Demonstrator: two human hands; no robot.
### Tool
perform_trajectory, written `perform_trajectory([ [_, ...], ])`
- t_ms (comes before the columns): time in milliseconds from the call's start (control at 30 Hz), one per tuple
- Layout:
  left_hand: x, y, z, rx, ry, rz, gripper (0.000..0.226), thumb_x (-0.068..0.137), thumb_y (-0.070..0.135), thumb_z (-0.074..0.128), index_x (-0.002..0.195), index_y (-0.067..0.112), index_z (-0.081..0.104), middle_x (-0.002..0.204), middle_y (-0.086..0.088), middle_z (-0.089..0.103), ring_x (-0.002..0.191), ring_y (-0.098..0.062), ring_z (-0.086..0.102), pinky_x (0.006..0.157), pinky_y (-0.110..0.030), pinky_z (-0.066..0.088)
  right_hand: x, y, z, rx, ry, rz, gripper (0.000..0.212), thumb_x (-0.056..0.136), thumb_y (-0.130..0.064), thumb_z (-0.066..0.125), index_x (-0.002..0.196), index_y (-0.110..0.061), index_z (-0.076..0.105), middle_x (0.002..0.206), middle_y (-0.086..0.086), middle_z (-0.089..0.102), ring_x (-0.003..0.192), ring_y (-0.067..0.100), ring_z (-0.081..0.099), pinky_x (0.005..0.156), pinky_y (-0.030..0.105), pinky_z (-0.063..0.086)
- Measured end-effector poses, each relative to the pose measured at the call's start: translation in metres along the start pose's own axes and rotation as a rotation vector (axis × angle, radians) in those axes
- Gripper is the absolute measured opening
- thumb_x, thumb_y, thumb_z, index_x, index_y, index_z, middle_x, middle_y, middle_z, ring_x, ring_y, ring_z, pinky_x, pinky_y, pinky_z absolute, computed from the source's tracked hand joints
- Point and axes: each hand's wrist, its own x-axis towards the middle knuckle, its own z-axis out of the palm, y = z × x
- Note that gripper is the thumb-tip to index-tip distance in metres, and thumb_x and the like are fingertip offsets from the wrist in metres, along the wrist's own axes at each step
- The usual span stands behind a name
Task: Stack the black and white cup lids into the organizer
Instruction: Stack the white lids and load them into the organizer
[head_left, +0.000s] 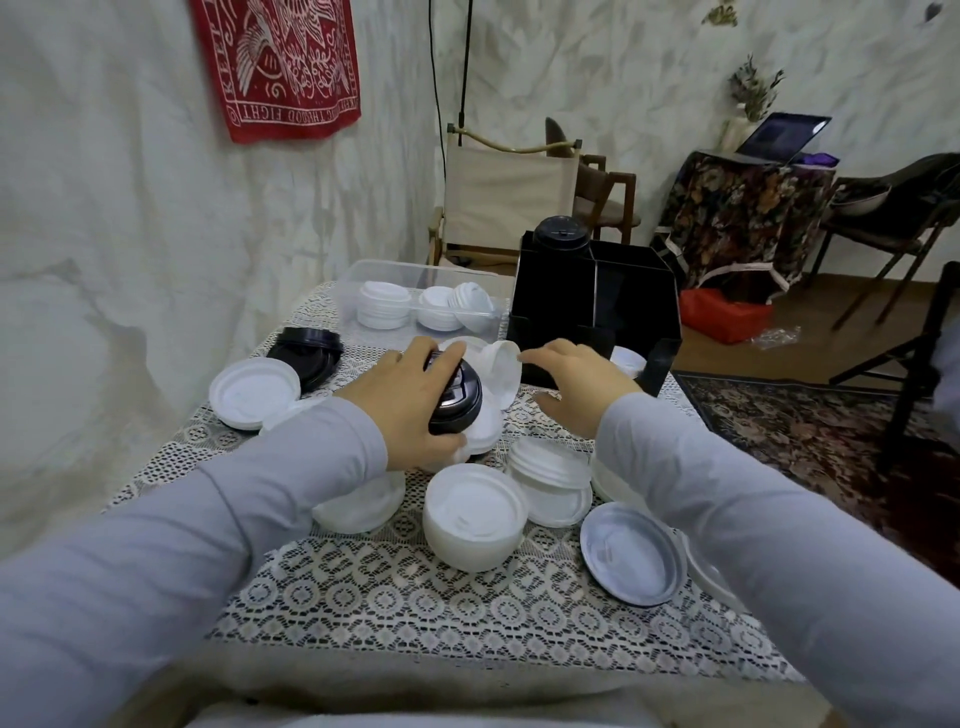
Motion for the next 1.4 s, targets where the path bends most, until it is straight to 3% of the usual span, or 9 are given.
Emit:
perform_trajectory([
  [133,-0.001,-0.001,-0.005,-0.067,0.002,-0.042,0.097,0.079,0.055,0.060,0.150,0.022,0.003,0.144,-0.006,0.023,0.125,-0.030,0.039,0.103,-0.039,0.035,0.011,-0.012,0.007,-0.005,0.048,-0.094,0.062,0.092,-0.013,0.050,0.146,-0.032,0.026,0.154,-0.007,0.020,0.137,0.021,0.026,0.104,0.039,0.039],
  [300,-0.001,0.003,-0.005,-0.077,0.048,-0.063,0.096,0.079,0.055,0.060,0.150,0.021,0.004,0.142,-0.007,0.026,0.125,-0.030,0.040,0.104,-0.040,0.035,0.027,-0.024,0.009,-0.239,-0.089,-0.165,0.080,0.087,0.004,0.047,0.150,-0.031,0.011,0.159,-0.009,-0.003,0.146,0.014,-0.005,0.114,0.039,0.026],
  [400,-0.003,-0.001,-0.003,-0.088,0.053,-0.071,0.096,0.079,0.055,0.060,0.150,0.021,0.005,0.142,-0.006,0.027,0.123,-0.030,0.041,0.103,-0.040,0.036,0.023,-0.016,0.009,-0.260,-0.012,-0.180,0.070,0.086,0.002,0.048,0.145,-0.030,0.029,0.155,-0.003,0.020,0.143,0.019,0.012,0.108,0.037,0.030],
  [500,-0.005,-0.007,-0.003,-0.099,0.056,-0.089,0.095,0.080,0.054,0.060,0.150,0.021,0.005,0.142,-0.007,0.027,0.123,-0.030,0.041,0.103,-0.039,0.036,0.013,-0.002,0.004,-0.268,0.102,-0.181,0.052,0.086,-0.002,0.048,0.132,-0.026,0.049,0.134,-0.001,0.046,0.125,0.022,0.036,0.092,0.034,0.039],
  [700,-0.008,-0.012,-0.002,-0.117,0.062,-0.110,0.094,0.080,0.053,0.061,0.150,0.021,0.008,0.140,-0.007,0.029,0.123,-0.030,0.042,0.104,-0.038,0.034,0.001,0.003,-0.005,-0.106,0.190,-0.133,0.033,0.093,-0.008,0.042,0.114,-0.022,0.065,0.112,-0.002,0.061,0.105,0.021,0.051,0.080,0.033,0.044],
  [800,-0.010,-0.015,-0.001,-0.125,0.067,-0.125,0.093,0.080,0.054,0.060,0.150,0.021,0.009,0.140,-0.006,0.030,0.124,-0.030,0.041,0.104,-0.039,0.035,-0.004,-0.015,-0.009,0.269,0.139,-0.145,0.026,0.091,-0.021,0.058,0.116,-0.022,0.063,0.118,-0.004,0.059,0.105,0.014,0.055,0.089,0.028,0.045],
  [867,-0.011,-0.018,-0.003,-0.110,0.066,-0.139,0.093,0.080,0.053,0.060,0.150,0.021,0.009,0.142,-0.007,0.029,0.124,-0.031,0.041,0.105,-0.039,0.035,-0.007,-0.032,-0.009,0.422,-0.018,-0.167,0.049,0.085,-0.031,0.068,0.130,-0.024,0.051,0.133,-0.004,0.049,0.116,0.010,0.048,0.094,0.021,0.036],
  [1033,-0.014,-0.020,-0.005,-0.088,0.060,-0.166,0.093,0.079,0.051,0.061,0.150,0.020,0.009,0.141,-0.008,0.029,0.122,-0.032,0.042,0.103,-0.038,0.035,-0.001,-0.056,0.012,0.334,-0.210,-0.195,0.090,0.074,-0.044,0.076,0.146,-0.027,0.024,0.151,-0.001,0.028,0.137,0.019,0.030,0.113,0.037,0.026],
  [1400,-0.017,-0.024,-0.006,-0.072,0.044,-0.172,0.094,0.080,0.052,0.062,0.150,0.020,0.006,0.143,-0.008,0.027,0.123,-0.031,0.041,0.103,-0.036,0.034,0.012,-0.032,-0.008,0.319,-0.083,0.002,0.079,0.074,-0.040,0.075,0.141,-0.030,0.033,0.143,0.001,0.038,0.126,0.020,0.044,0.104,0.032,0.036],
])
